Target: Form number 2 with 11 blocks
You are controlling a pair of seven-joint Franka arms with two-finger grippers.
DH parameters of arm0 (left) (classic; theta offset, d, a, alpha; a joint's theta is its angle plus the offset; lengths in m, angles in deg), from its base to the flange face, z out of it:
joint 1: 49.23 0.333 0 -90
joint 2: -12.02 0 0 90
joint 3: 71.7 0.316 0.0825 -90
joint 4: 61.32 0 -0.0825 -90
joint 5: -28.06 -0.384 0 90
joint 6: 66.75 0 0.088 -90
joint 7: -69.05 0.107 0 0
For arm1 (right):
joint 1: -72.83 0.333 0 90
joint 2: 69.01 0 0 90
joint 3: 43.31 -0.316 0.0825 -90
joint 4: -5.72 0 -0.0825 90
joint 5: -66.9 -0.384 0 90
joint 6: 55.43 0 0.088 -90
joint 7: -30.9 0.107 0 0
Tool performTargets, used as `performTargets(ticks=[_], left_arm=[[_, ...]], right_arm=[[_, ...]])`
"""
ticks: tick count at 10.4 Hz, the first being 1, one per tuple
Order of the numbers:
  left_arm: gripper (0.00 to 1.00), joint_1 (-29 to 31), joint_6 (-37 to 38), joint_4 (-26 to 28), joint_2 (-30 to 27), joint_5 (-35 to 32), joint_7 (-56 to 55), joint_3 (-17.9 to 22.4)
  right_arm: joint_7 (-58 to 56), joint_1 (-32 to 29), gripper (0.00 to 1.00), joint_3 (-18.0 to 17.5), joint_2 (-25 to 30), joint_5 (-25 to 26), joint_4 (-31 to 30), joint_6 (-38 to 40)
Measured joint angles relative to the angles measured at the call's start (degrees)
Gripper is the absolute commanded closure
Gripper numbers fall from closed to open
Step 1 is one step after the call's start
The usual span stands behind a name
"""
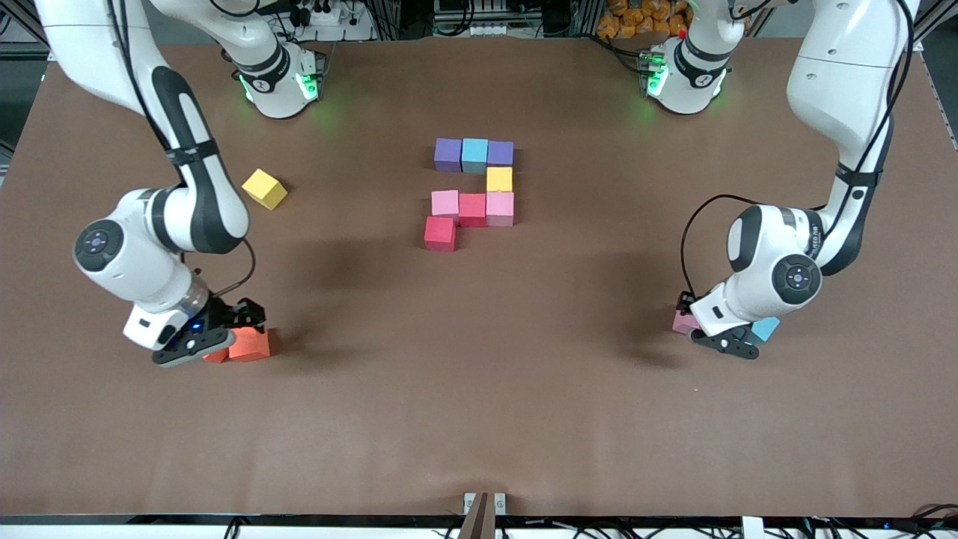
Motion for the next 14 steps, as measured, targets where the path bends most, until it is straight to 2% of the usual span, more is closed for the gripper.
performTargets(ticks=[2, 4, 6, 8, 9, 11, 12, 14], left_arm=[[0.52, -2.3, -0.1, -1.2, 0.0, 0.0, -4.6, -1.0], [0.52, -6.8, -0.1, -3.4, 0.0, 0.3, -10.4, -1.6], [0.52, -13.1, -0.1, -6.1, 0.1, 1.8, -17.3, -1.7], [0.52, -19.9, -0.2, -9.5, 1.3, 6.2, -23.5, -1.2], [0.52, -23.6, -0.2, -12.1, 2.6, 8.8, -26.1, 0.3], [0.53, -33.5, -0.2, -17.8, 6.4, 16.0, -30.3, 7.2], [0.53, -38.5, -0.2, -20.6, 8.6, 19.4, -31.3, 11.1], [0.53, -44.8, -0.3, -24.8, 12.0, 24.1, -34.1, 14.4]], right_arm=[[0.0, -1.3, 0.00, 0.0, -2.6, -0.2, 0.8, 0.1], [0.1, -2.0, 0.00, 0.1, -5.5, -3.0, 1.4, -0.1], [0.2, -2.1, 0.00, 0.1, -7.7, -5.6, 2.3, -0.4], [0.2, -2.2, 0.00, 0.1, -9.0, -7.4, 2.6, -1.8], [0.2, -2.3, 0.00, 0.1, -9.6, -7.9, 2.6, -2.6], [0.3, -2.3, 0.00, 0.1, -10.5, -9.6, 2.7, -3.3], [0.4, -2.3, 0.14, 0.1, -10.7, -9.9, 2.8, -3.3], [1.7, -2.3, 0.59, -0.1, -10.7, -10.0, 2.8, -3.2]])
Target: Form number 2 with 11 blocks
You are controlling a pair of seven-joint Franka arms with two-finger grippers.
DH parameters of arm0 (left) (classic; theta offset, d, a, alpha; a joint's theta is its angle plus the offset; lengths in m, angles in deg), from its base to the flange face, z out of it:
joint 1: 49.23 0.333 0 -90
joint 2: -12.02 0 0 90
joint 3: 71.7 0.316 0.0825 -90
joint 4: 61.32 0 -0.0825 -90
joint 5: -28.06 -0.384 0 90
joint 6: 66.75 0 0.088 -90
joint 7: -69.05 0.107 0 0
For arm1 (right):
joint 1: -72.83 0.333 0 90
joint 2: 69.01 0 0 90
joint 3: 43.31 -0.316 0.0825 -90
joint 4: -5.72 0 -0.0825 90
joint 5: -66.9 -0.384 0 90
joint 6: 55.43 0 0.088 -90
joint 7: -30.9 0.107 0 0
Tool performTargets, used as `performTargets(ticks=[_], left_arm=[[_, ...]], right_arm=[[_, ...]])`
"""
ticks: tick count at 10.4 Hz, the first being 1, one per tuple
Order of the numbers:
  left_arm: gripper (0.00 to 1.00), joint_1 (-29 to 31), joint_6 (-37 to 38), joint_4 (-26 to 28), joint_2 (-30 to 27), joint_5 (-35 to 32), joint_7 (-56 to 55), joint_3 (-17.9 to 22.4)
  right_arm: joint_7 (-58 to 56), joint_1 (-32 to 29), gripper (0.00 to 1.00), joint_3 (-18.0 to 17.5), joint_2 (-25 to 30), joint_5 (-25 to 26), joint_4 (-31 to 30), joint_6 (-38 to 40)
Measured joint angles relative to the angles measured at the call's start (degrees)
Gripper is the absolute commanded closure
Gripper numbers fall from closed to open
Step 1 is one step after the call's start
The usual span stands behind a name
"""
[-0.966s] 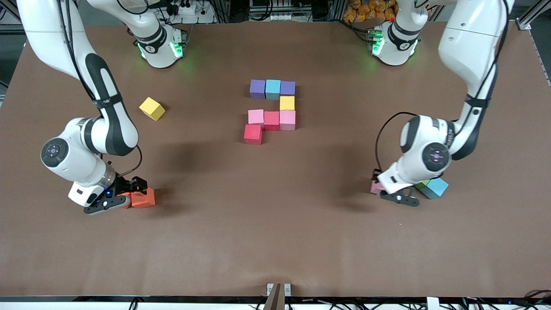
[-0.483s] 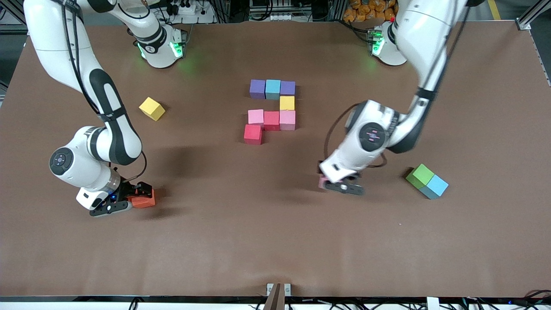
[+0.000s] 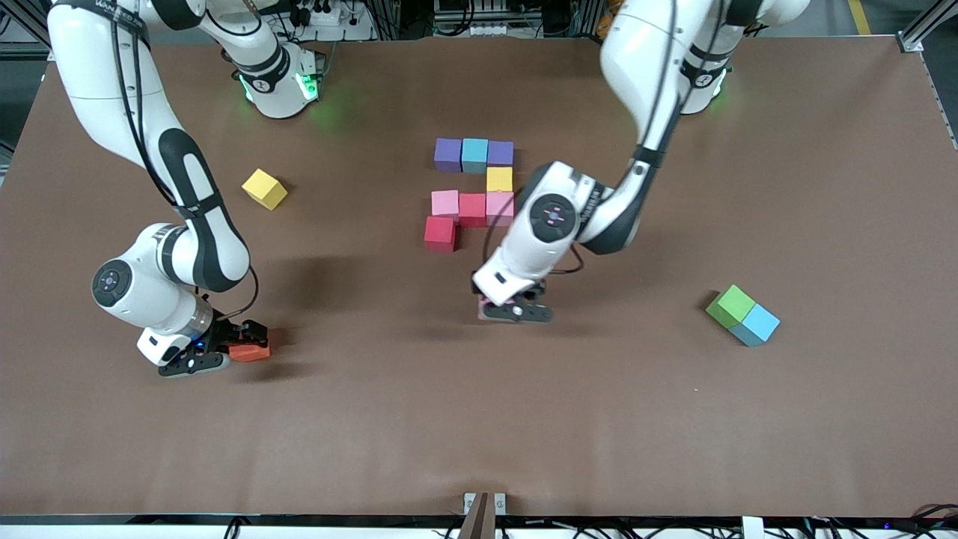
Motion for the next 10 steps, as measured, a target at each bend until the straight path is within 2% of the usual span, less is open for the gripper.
performTargets(ticks=[1, 2, 5, 8, 10], left_arm=[[0.53, -1.5, 0.0, -0.9, 0.7, 0.8, -1.5, 0.2], [0.53, -2.8, 0.0, -1.7, 1.1, 2.2, -2.6, 0.2], [0.53, -6.9, 0.0, -2.3, 1.6, 4.9, -3.7, 1.5], [0.53, -8.4, 0.0, -2.3, 2.8, 5.9, -3.8, 1.7], [0.53, -8.7, 0.1, -2.3, 3.2, 8.9, -3.8, 1.8]], right_arm=[[0.2, 0.0, 0.77, 0.0, 0.0, 0.0, 0.0, 0.1], [0.3, 0.0, 0.84, 0.0, 0.0, 0.0, 0.0, 0.1], [0.9, 0.2, 0.86, -0.3, 0.0, 0.0, 0.8, 0.1], [2.5, 1.3, 0.86, -0.6, 0.0, 0.0, 1.7, 0.6], [5.6, 1.2, 0.86, -0.6, 0.0, -0.4, 4.5, 8.2]])
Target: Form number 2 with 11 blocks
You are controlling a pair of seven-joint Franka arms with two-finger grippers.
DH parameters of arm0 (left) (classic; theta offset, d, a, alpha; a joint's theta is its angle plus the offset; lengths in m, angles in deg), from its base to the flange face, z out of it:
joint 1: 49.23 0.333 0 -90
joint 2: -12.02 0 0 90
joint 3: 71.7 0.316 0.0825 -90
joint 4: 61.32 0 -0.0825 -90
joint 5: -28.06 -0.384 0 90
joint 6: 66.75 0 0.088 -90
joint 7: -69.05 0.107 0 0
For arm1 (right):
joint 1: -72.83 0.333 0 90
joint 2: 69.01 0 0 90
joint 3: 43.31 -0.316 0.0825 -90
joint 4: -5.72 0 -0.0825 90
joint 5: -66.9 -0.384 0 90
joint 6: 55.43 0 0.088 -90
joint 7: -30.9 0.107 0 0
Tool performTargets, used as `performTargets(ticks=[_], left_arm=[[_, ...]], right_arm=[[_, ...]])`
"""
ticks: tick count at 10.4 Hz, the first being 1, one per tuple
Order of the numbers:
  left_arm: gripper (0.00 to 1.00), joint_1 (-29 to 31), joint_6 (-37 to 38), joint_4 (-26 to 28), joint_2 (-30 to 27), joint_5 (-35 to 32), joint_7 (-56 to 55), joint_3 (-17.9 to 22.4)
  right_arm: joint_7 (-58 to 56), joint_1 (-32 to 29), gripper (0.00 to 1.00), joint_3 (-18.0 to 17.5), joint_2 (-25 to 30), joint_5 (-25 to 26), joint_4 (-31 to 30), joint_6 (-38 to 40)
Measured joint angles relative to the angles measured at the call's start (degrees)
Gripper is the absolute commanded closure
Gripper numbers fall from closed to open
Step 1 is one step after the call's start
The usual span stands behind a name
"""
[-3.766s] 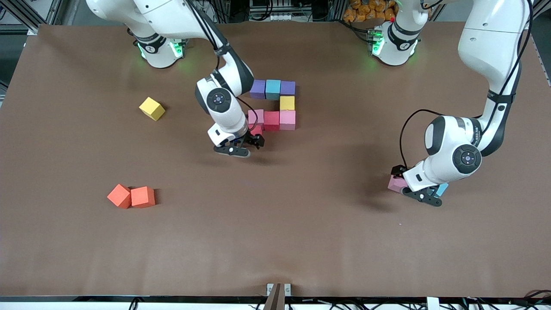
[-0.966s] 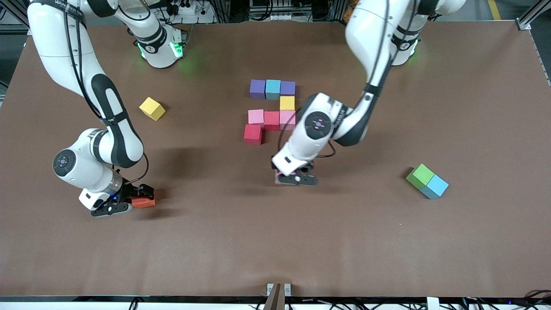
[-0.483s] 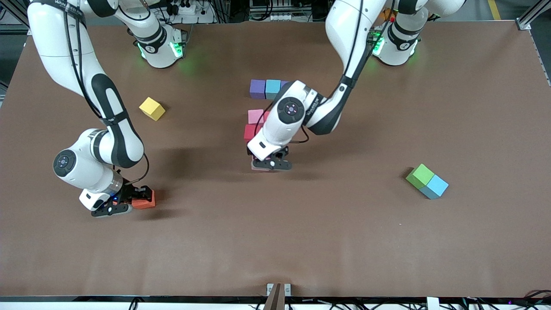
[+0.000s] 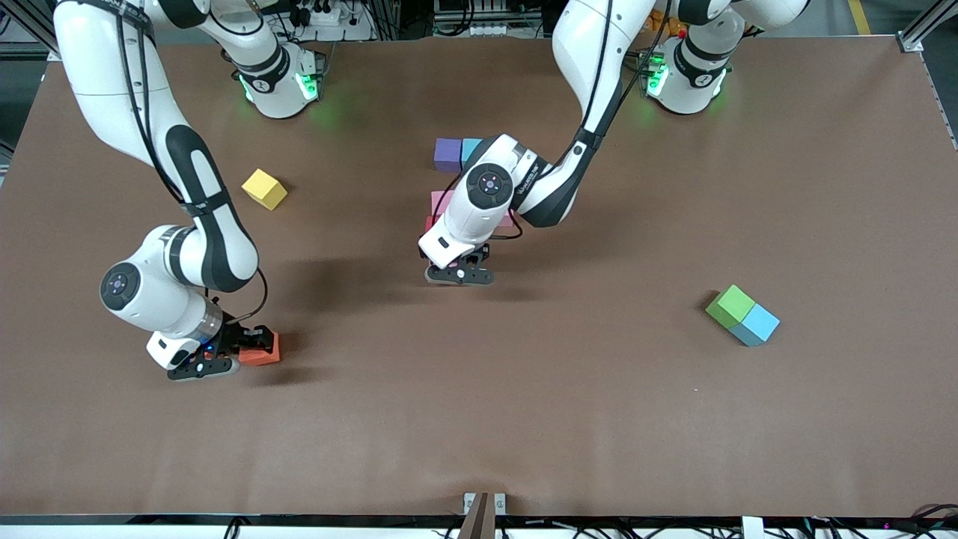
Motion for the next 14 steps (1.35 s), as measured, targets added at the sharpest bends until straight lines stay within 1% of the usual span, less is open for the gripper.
performTargets(ticks=[1, 2, 6, 7, 8, 10, 11, 12, 14], left_arm=[[0.53, -0.4, 0.1, 0.0, 0.2, 0.4, 0.0, 0.0], [0.53, -0.8, 0.3, 0.0, 0.5, 0.5, 0.0, 0.0], [0.52, -1.3, 1.2, 0.0, 1.5, 0.6, 0.0, 0.1], [0.49, -1.4, 1.3, 0.0, 1.6, 0.6, 0.0, 0.1], [0.47, -1.4, 1.3, 0.0, 1.7, 0.6, 0.0, 0.1], [0.40, -1.4, 1.3, 0.0, 1.9, 0.6, 0.0, 0.1], [0.13, -1.4, 1.3, 0.0, 2.2, 0.6, 0.0, 0.2], [0.00, -1.4, 1.3, 0.0, 2.4, 0.6, 0.0, 0.2], [0.00, -1.4, 1.3, 0.0, 2.5, 0.6, 0.0, 0.2]], right_arm=[[2.1, -0.1, 0.86, 0.1, 0.0, -0.1, 2.5, 5.2], [3.5, -0.2, 0.86, 0.1, 0.0, -0.4, 4.3, 8.3], [6.0, 0.2, 0.86, 0.0, 0.0, -1.5, 5.0, 9.5], [7.2, 0.6, 0.87, -0.1, 0.0, -1.5, 5.2, 9.8], [8.5, 1.0, 0.87, -0.1, 0.0, -1.5, 5.7, 11.0], [11.7, 2.2, 0.87, -0.1, 0.0, -1.1, 7.4, 14.1], [13.9, 2.9, 0.86, -0.1, 0.0, -0.6, 7.9, 14.6], [15.7, 3.5, 0.86, -0.1, 0.0, -0.2, 8.1, 14.9], [17.0, 4.2, 0.86, -0.1, 0.0, 0.1, 8.2, 15.2]])
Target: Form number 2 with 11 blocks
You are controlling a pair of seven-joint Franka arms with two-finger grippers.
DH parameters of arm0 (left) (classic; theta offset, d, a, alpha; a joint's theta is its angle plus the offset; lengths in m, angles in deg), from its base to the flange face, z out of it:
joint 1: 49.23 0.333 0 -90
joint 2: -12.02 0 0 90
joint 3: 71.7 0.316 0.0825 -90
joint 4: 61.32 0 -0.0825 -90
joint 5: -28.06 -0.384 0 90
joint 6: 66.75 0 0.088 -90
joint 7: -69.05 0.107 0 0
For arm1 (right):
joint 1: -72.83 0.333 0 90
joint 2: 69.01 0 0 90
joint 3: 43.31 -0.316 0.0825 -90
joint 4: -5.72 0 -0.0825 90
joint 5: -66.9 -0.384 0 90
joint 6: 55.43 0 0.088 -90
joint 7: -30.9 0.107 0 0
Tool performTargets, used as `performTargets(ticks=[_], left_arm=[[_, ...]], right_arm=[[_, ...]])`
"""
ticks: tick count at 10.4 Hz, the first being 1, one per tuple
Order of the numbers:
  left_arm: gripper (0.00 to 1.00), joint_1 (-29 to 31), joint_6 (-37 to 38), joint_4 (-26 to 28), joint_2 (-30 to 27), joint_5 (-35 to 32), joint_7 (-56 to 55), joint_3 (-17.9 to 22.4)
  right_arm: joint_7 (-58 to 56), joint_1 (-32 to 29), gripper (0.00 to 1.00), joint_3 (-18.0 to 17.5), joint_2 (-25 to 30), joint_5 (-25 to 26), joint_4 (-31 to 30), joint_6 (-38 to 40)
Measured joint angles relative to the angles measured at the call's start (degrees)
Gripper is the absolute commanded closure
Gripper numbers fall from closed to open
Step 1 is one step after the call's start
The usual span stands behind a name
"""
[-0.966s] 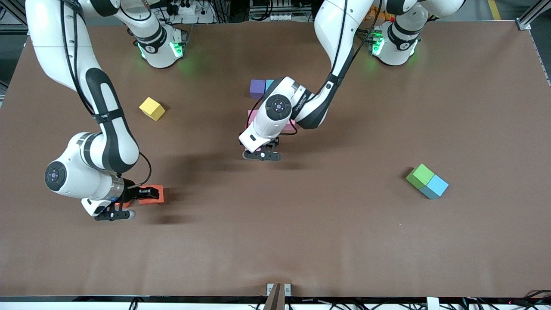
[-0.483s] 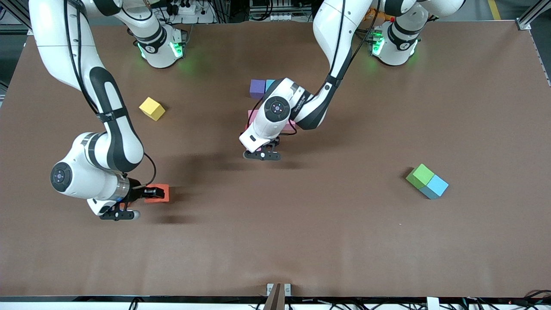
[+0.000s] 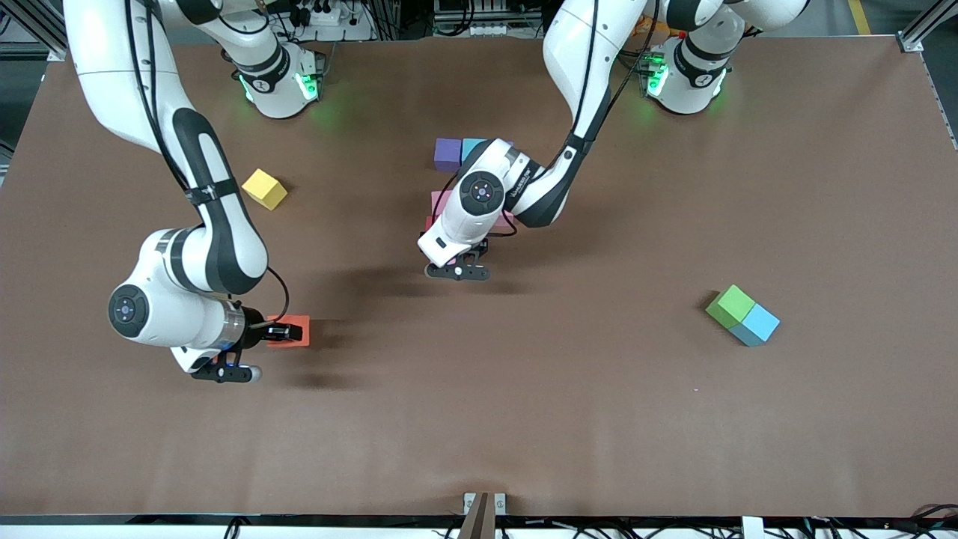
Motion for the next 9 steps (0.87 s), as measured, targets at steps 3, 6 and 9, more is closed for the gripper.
performTargets(ticks=[3, 6, 9], left_arm=[[0.00, 0.0, 0.0, -0.2, 0.0, 0.0, 0.0, 0.1], [0.00, -1.3, 0.0, -1.3, -0.3, 0.0, 0.0, 0.7], [0.00, -6.2, 4.1, -2.2, -3.1, 0.2, -0.1, 7.6]], right_arm=[[0.1, 0.0, 0.86, 0.2, 0.0, 0.1, 0.0, 0.1], [1.2, 0.4, 0.86, 0.1, 0.0, 0.1, 0.3, 0.7], [2.5, 2.2, 0.85, 0.1, 0.1, 0.1, 1.3, 1.4]])
